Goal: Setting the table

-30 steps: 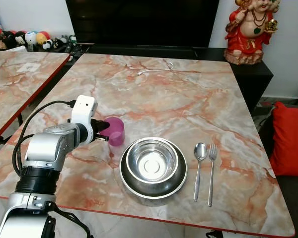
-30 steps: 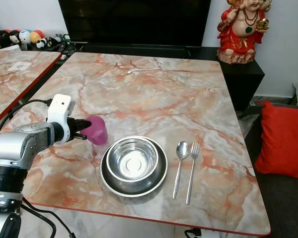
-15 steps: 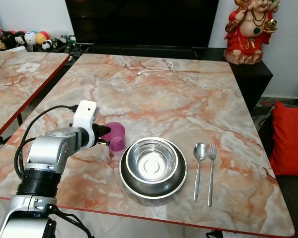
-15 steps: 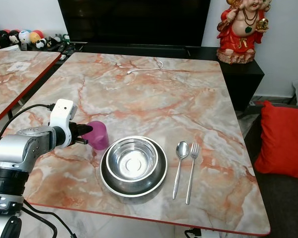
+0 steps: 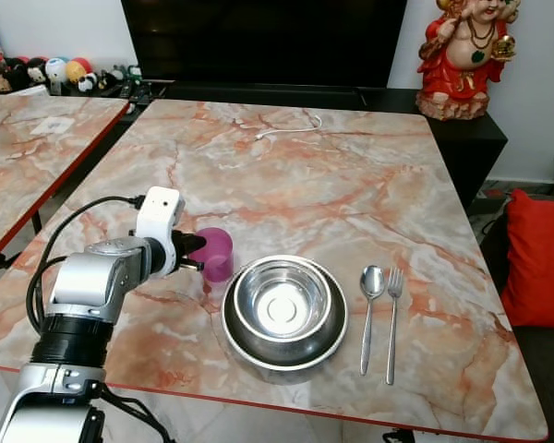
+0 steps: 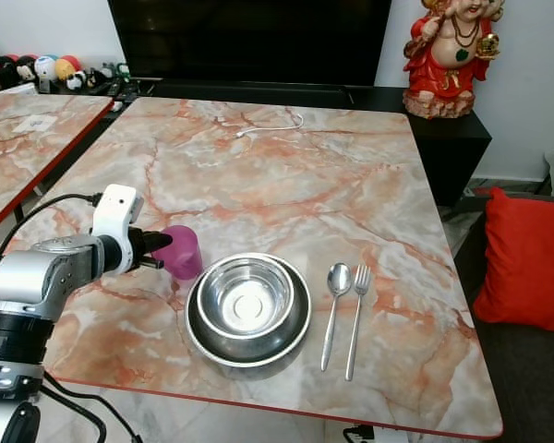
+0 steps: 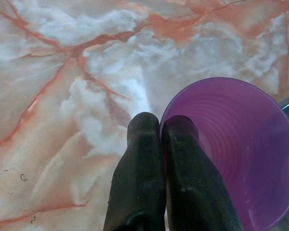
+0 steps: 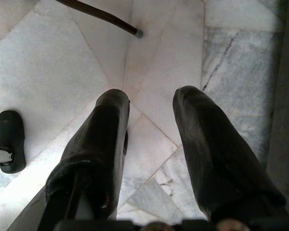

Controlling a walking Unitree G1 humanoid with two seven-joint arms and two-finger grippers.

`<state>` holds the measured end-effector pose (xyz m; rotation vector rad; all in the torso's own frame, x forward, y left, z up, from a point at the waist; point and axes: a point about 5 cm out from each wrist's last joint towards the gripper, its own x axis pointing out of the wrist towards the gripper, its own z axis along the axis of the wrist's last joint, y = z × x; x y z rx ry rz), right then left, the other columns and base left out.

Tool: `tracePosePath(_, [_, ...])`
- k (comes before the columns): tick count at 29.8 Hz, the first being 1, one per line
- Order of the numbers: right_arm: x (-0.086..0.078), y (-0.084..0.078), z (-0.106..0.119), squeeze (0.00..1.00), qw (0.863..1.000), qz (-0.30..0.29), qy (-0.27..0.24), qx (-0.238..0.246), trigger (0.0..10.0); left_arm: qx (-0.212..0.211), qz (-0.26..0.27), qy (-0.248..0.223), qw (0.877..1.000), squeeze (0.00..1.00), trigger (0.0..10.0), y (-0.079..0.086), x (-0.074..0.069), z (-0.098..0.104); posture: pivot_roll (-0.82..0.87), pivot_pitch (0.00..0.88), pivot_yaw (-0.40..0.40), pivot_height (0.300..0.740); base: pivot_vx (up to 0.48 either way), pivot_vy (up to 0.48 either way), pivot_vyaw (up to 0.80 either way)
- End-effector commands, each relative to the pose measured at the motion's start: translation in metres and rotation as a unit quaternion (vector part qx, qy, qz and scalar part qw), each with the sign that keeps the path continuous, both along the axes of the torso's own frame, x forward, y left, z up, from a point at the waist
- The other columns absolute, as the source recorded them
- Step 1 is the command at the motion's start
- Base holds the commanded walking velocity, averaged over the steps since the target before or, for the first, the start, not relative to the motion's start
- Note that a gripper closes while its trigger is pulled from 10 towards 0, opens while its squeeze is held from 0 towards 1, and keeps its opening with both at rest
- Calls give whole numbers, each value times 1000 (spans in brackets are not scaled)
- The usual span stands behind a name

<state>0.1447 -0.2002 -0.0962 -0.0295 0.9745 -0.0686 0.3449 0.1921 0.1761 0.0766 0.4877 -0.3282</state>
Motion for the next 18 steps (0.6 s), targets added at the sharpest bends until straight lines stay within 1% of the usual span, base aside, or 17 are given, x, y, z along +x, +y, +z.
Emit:
tracePosePath(1, [-4,-1,-1,0,1000,1,8,-3,10000,13,3,6,1000,0,10000,2,-2,-1,66,9,11,740,0,0,0])
tracePosePath(8, [-4,-1,-2,0,1000,1,9,-3,10000,13,3,7,1000,0,10000,1,-3,-2,66,9,9,740,0,0,0])
tracePosePath(9, [-4,-1,-2,0,1000,2,9,-4,10000,13,4,7,1000,24,10000,1,-3,-2,66,9,9,740,0,0,0])
tracePosePath(10, [-4,-1,-2,0,1000,2,9,-3,10000,12,4,7,1000,78,10000,1,-3,-2,66,9,9,740,0,0,0])
tracePosePath(16, [-4,-1,-2,0,1000,2,10,-4,10000,12,5,6,1000,86,10000,2,-3,-1,67,10,8,740,0,0,0])
tracePosePath(18, [-4,-1,-2,0,1000,2,10,-4,10000,13,5,6,1000,71,10000,2,-3,-1,67,10,8,740,0,0,0])
